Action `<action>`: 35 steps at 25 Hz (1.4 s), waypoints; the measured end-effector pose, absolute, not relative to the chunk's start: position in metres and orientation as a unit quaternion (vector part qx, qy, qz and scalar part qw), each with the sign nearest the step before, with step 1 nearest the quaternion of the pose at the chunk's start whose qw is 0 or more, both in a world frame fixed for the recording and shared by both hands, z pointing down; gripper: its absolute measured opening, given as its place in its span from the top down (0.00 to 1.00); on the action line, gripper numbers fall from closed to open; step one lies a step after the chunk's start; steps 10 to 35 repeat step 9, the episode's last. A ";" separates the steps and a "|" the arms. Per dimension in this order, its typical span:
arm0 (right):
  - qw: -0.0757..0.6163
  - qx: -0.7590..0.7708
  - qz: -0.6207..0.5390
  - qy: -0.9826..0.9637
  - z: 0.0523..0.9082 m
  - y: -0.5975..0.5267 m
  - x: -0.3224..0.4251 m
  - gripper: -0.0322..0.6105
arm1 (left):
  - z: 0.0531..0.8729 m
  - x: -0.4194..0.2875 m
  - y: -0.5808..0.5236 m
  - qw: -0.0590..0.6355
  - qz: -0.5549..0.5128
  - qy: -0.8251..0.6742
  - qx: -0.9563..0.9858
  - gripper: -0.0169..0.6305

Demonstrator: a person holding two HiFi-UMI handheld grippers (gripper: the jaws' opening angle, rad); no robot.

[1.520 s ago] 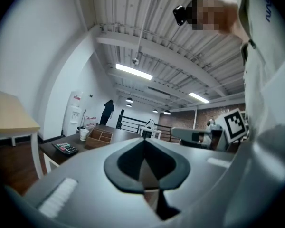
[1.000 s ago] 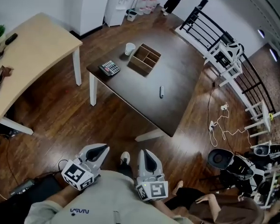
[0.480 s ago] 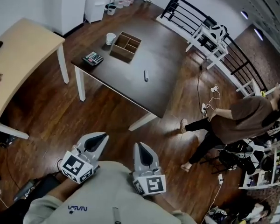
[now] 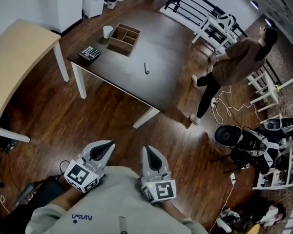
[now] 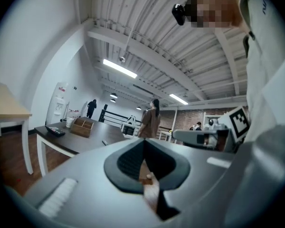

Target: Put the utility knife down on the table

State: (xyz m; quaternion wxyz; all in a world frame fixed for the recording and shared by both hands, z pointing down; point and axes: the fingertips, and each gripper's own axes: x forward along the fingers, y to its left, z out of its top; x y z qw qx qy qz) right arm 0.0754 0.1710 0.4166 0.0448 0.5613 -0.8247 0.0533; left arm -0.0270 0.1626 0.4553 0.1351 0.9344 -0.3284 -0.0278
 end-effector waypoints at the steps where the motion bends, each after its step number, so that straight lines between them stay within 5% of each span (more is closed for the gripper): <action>1: 0.049 0.562 0.053 -0.824 0.419 0.172 0.078 0.95 | 0.456 -0.027 0.162 0.137 -0.029 -0.329 0.934 0.98; 35: 0.054 0.562 0.052 -0.824 0.424 0.176 0.082 0.95 | 0.459 -0.021 0.167 0.137 -0.025 -0.321 0.937 0.98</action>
